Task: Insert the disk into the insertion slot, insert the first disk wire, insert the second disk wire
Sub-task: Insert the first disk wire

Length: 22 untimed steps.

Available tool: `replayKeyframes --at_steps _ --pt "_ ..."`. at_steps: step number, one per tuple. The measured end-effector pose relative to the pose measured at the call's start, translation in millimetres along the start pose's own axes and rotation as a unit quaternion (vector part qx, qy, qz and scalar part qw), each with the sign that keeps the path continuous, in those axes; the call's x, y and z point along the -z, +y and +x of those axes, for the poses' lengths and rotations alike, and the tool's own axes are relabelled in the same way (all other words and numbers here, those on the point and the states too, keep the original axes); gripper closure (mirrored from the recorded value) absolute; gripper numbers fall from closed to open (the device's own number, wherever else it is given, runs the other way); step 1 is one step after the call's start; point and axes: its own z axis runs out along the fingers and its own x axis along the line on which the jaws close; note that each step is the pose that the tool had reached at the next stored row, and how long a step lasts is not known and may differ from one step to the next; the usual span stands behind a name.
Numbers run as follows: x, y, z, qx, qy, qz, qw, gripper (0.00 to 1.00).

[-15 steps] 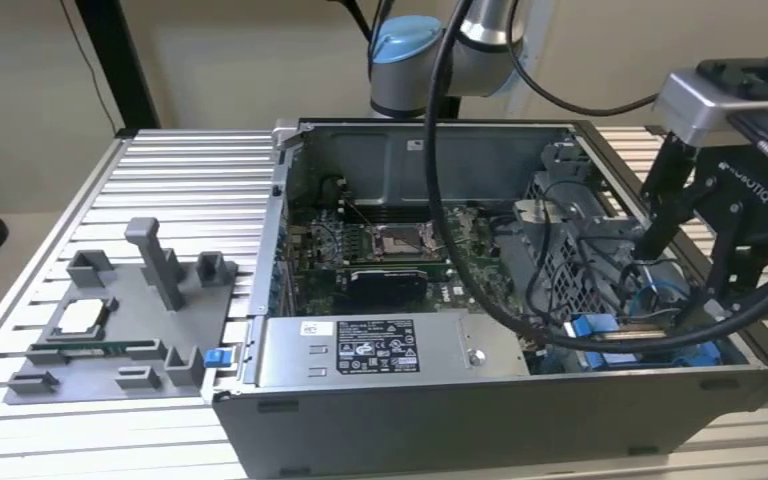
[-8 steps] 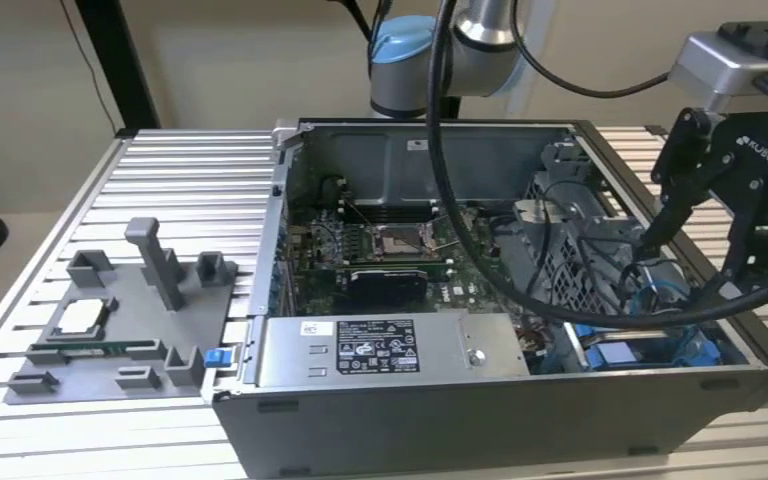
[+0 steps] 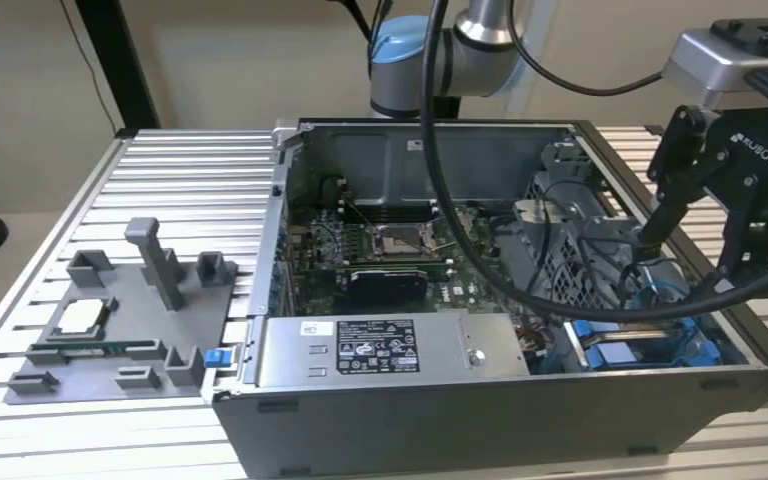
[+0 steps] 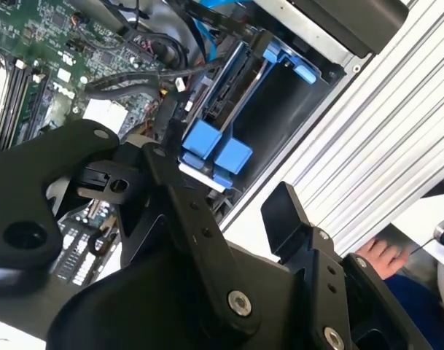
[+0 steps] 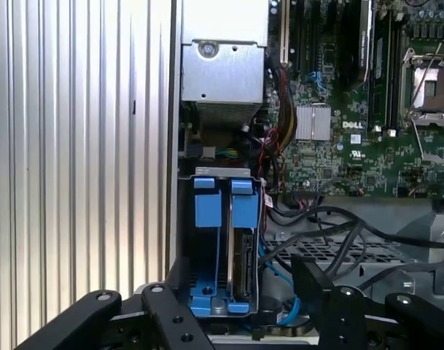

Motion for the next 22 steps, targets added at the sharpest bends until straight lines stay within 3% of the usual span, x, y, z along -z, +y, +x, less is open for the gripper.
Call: replayKeyframes --at_steps 15,18,22 --pt "-0.1 0.1 -1.0 0.0 -0.0001 0.0031 1.0 0.0" --pt "-0.2 0.1 -3.8 0.0 0.0002 0.0034 1.0 0.0" --pt "-0.5 0.1 -13.2 0.0 0.0015 0.0034 1.0 0.0"
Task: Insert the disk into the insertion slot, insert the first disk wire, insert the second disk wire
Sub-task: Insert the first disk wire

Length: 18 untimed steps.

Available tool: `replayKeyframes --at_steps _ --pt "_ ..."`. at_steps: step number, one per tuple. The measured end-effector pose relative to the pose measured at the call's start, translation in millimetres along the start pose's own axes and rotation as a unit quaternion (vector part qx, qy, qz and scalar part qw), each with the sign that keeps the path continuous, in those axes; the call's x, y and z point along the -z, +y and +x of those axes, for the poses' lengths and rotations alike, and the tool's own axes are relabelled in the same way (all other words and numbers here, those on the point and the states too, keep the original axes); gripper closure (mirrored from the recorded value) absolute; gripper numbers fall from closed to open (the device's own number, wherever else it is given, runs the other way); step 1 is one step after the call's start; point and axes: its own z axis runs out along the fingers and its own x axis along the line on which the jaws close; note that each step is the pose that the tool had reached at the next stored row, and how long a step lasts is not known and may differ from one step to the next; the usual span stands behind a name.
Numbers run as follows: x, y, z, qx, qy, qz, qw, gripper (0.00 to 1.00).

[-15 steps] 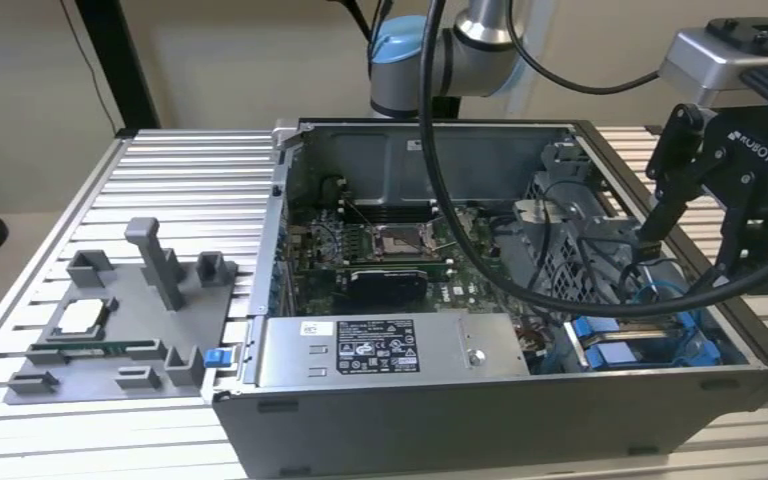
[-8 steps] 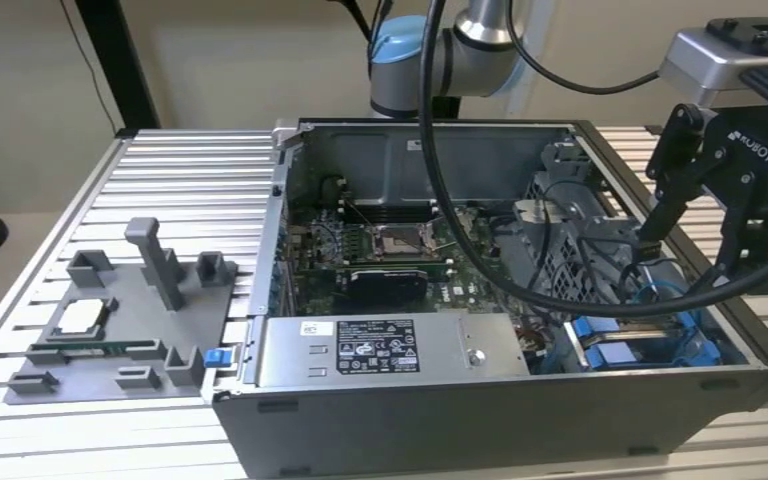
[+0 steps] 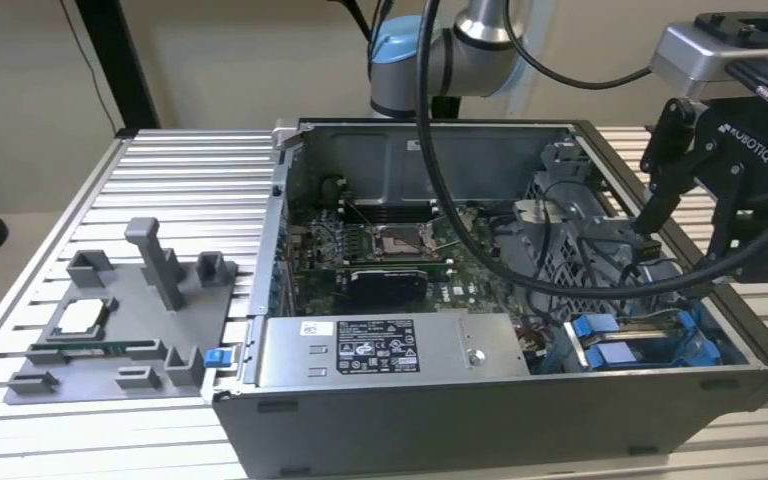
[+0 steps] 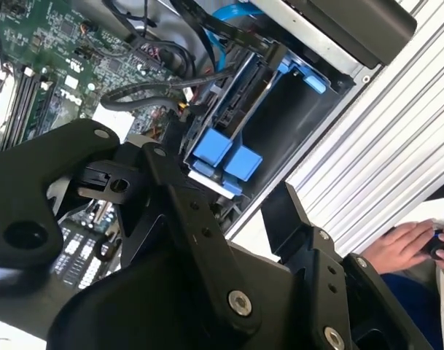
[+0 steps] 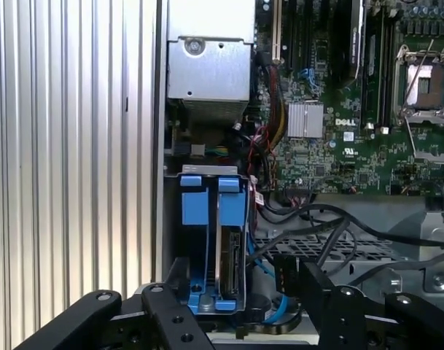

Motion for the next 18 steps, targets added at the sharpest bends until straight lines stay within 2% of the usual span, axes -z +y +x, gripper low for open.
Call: replayKeyframes --at_steps 4,7,9,13,16,18 --pt "-0.3 0.0 -9.8 0.0 0.0022 0.0 1.0 0.0" --pt "-1.1 -0.1 -18.5 0.0 0.0075 0.0007 1.0 0.0" --pt "-2.2 0.2 -23.5 0.0 0.0105 0.0044 0.9999 0.0" --pt "-3.3 2.3 -24.1 0.0 0.0276 0.0112 0.9996 0.0" --pt "-5.4 6.6 -24.1 0.0 0.0317 0.0166 0.9994 0.0" --pt "-7.6 10.1 -24.6 0.0 0.0321 0.0234 0.9992 0.0"
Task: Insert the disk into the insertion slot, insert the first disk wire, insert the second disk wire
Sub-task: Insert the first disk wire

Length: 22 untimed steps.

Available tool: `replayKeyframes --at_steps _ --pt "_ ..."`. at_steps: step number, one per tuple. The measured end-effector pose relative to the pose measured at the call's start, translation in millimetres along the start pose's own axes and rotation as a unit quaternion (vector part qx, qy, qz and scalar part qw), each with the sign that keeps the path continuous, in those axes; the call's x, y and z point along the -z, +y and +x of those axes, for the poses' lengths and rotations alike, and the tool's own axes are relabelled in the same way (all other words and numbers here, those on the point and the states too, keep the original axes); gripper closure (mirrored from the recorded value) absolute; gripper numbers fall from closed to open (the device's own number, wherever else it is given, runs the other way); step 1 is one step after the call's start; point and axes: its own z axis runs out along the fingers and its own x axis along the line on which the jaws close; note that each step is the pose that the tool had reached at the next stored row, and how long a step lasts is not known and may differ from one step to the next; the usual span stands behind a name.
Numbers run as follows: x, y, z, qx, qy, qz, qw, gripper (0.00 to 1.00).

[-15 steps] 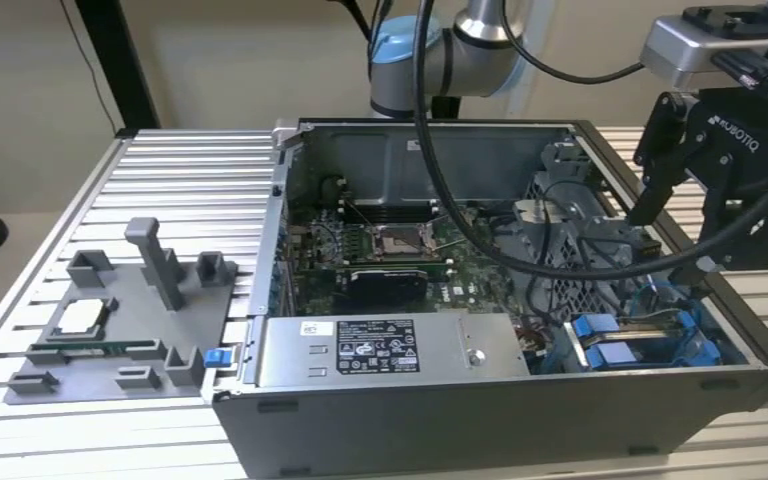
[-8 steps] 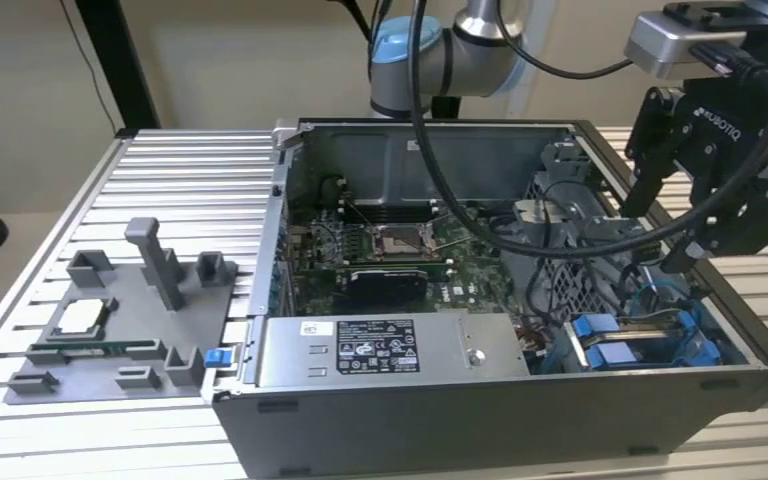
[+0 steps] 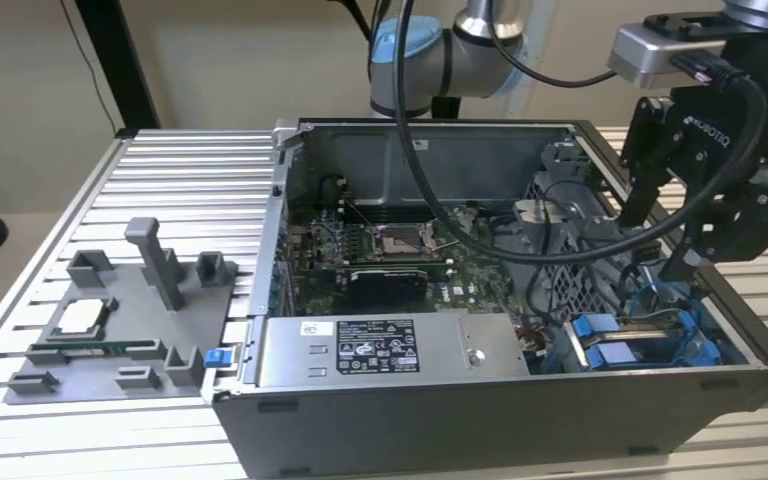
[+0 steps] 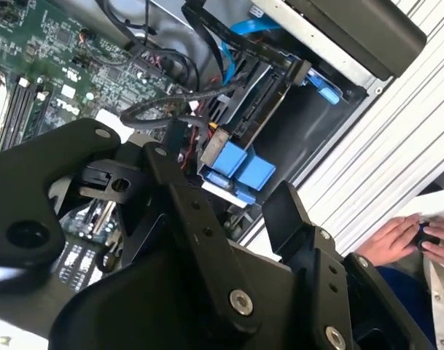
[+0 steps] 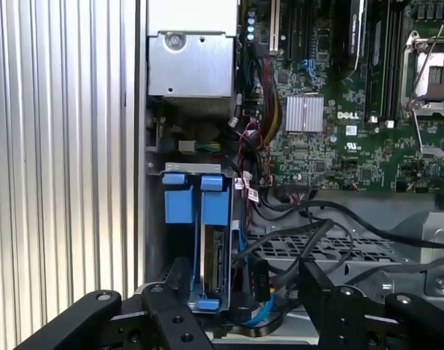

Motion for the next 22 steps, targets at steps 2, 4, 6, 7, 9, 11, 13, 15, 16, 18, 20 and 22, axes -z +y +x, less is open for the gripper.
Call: replayKeyframes --at_steps 2,4,6,7,9,11,13,15,16,18,20,22 --pt "-1.9 2.2 -0.6 0.001 0.0 0.0077 1.0 0.0" --pt "-3.7 2.6 -1.3 0.007 0.0004 0.0137 0.9999 0.0" --pt "-5.6 2.6 -2.8 0.015 0.001 0.0177 0.9997 0.0" --pt "-6.7 2.7 -4.1 0.018 0.0009 0.0197 0.9996 0.0" --pt "-7.5 2.7 -5.1 0.023 0.0008 0.0219 0.9995 0.0" --pt "-7.7 2.7 -5.5 0.026 0.0007 0.0226 0.9994 0.0" --pt "-7.4 2.8 -6.5 0.029 0.0013 0.0227 0.9993 0.0" --pt "-6.7 2.7 -7.5 0.031 0.004 0.0227 0.9993 0.0" --pt "-6.2 2.7 -7.8 0.032 0.0052 0.0227 0.9992 0.0" --pt "-5.6 2.7 -8.0 0.035 0.0069 0.0227 0.9991 0.0" --pt "-4.9 2.7 -8.1 0.039 0.0078 0.0228 0.999 0.0" --pt "-4.6 2.8 -8.1 0.042 0.0089 0.0229 0.9988 0.0"
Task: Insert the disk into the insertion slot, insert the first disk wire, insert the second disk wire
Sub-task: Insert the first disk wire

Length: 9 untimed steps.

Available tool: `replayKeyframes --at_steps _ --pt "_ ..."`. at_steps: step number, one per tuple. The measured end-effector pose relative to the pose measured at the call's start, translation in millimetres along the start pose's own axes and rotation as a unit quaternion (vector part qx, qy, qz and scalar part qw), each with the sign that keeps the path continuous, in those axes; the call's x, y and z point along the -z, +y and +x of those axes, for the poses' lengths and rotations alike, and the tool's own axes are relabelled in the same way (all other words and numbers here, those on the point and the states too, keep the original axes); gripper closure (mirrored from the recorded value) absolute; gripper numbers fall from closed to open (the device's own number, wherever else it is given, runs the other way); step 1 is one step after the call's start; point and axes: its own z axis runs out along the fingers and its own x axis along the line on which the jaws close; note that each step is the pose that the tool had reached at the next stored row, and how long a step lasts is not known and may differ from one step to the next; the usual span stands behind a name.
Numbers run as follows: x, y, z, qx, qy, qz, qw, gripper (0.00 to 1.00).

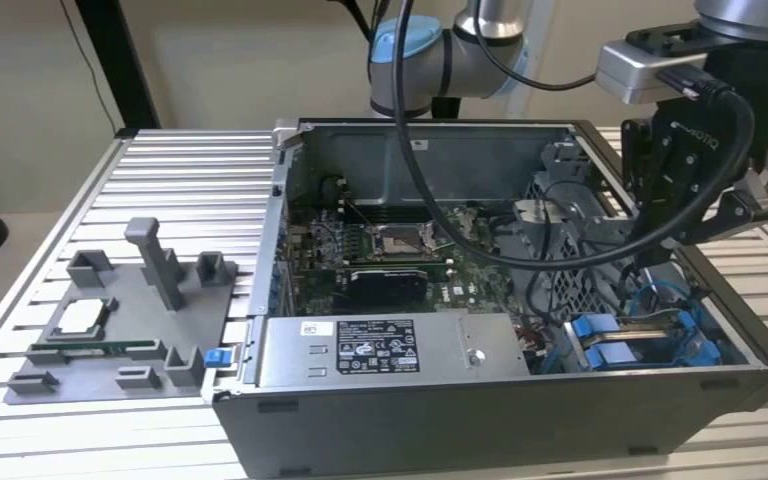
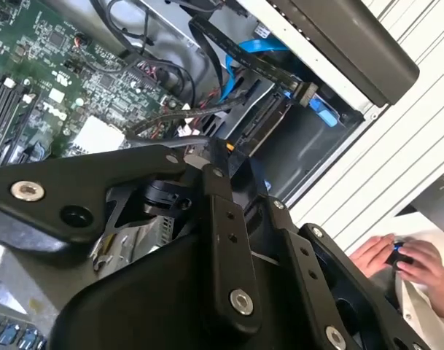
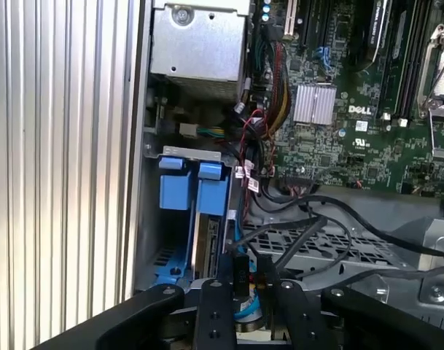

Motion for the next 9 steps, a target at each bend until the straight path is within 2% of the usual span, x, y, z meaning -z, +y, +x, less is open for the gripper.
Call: replayKeyframes --at_steps 6,9 --pt "2.0 0.4 0.0 0.008 0.0014 0.0006 1.0 0.0" --pt "1.1 1.1 -0.1 0.008 0.0018 0.0033 1.0 0.0"
